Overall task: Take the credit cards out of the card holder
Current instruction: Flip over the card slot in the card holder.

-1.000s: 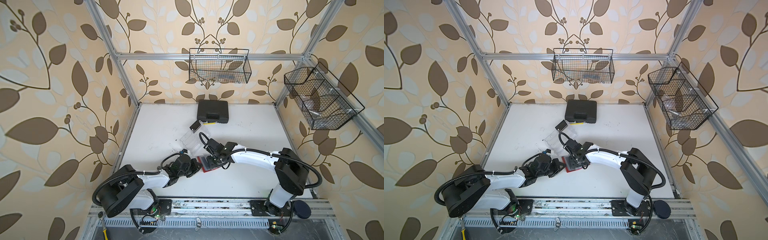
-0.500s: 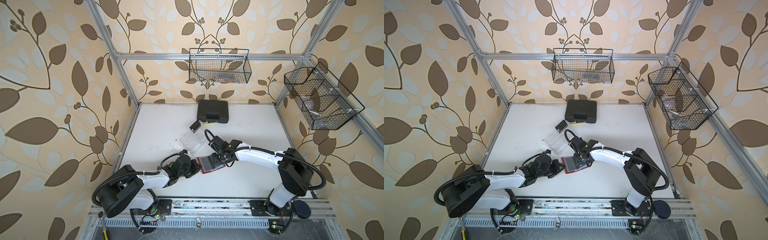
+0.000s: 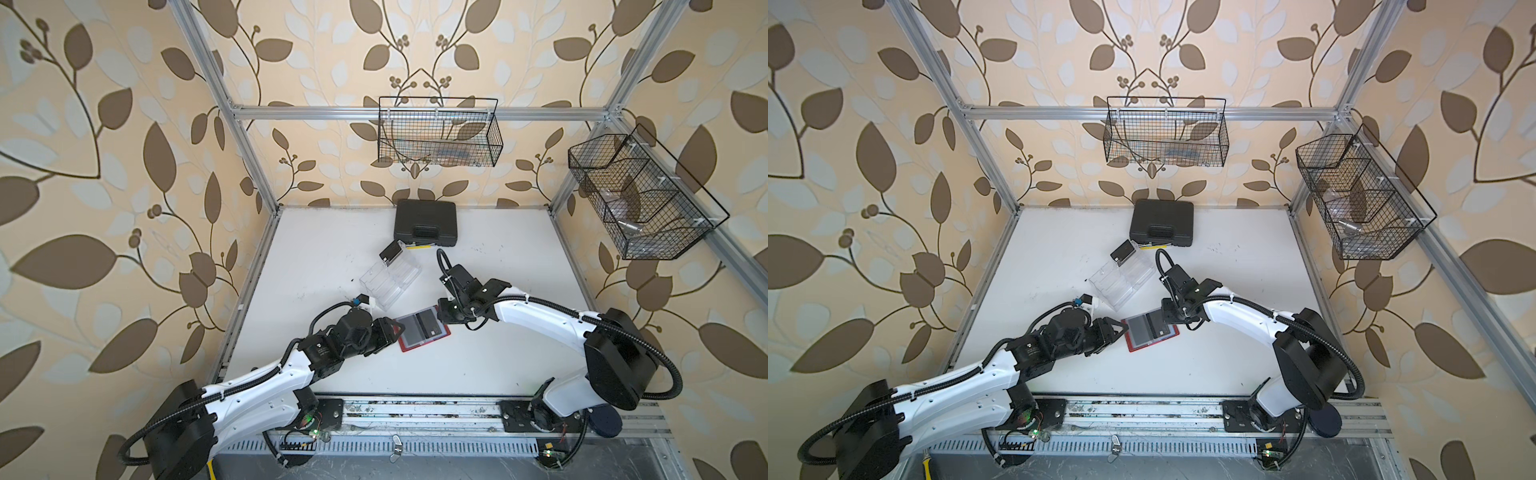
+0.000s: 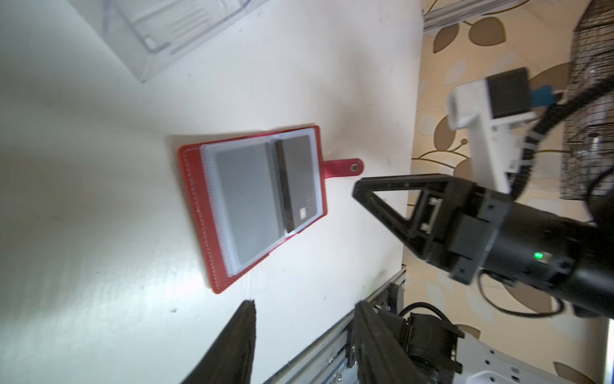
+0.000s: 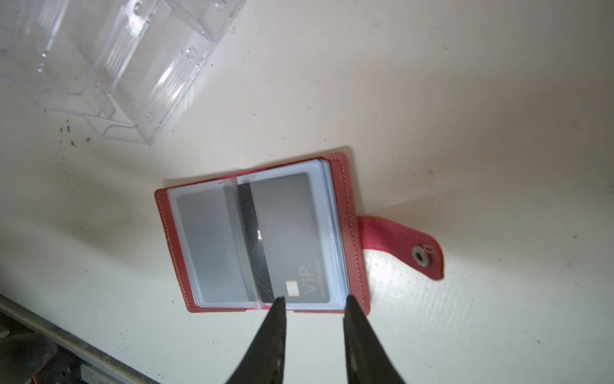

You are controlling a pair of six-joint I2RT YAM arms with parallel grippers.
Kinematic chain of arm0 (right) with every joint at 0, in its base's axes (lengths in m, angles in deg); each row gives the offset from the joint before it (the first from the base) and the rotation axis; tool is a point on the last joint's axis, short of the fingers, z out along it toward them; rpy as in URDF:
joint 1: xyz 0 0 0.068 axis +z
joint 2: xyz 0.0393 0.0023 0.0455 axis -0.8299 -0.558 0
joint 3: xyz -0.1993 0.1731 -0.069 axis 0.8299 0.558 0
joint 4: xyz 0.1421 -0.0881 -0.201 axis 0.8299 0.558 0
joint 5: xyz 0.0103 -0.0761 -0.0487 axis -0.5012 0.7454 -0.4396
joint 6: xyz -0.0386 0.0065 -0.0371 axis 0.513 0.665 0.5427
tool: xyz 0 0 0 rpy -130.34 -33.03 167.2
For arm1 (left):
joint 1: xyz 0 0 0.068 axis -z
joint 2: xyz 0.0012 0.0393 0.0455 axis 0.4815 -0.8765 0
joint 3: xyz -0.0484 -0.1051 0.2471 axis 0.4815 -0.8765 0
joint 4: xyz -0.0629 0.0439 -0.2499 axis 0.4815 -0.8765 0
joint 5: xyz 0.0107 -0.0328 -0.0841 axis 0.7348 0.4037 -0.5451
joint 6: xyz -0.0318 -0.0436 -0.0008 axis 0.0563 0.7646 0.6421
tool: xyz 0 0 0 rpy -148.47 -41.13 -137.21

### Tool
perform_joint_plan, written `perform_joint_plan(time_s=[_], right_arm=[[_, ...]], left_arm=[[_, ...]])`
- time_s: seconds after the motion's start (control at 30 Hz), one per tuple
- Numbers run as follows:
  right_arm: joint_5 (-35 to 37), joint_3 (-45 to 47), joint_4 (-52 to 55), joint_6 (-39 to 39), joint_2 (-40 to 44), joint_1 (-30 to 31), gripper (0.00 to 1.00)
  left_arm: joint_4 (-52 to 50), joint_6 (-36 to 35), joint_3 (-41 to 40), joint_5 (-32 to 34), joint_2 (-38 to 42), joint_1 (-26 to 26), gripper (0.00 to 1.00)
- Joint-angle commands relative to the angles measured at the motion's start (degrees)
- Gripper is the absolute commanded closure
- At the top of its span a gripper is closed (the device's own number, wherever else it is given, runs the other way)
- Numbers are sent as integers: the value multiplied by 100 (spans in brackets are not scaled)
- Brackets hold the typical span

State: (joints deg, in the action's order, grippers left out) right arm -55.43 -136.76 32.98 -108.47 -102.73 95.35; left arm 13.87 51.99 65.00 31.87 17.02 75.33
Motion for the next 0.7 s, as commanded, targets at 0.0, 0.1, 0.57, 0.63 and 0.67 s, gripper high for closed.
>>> perform_joint_plan(time_s=[0.0, 0.1, 0.57, 0.63, 0.67], right_arm=[[-369, 82, -325, -36, -231, -82, 83], [-455, 97, -420, -20, -432, -155, 89], [-506, 392, -934, -55, -921, -223, 91], [-544, 424, -984, -64, -969, -218, 92], [-562, 440, -1020, -72, -988, -195, 92]], left_arm=[[-95, -133, 370, -201, -452, 39, 51], [319, -129, 545, -392, -1001, 48, 55], [2213, 273, 674, -635, -3204, 48, 57], [2417, 345, 581, -562, -3287, 48, 57], [2485, 358, 555, -549, -3332, 48, 58]])
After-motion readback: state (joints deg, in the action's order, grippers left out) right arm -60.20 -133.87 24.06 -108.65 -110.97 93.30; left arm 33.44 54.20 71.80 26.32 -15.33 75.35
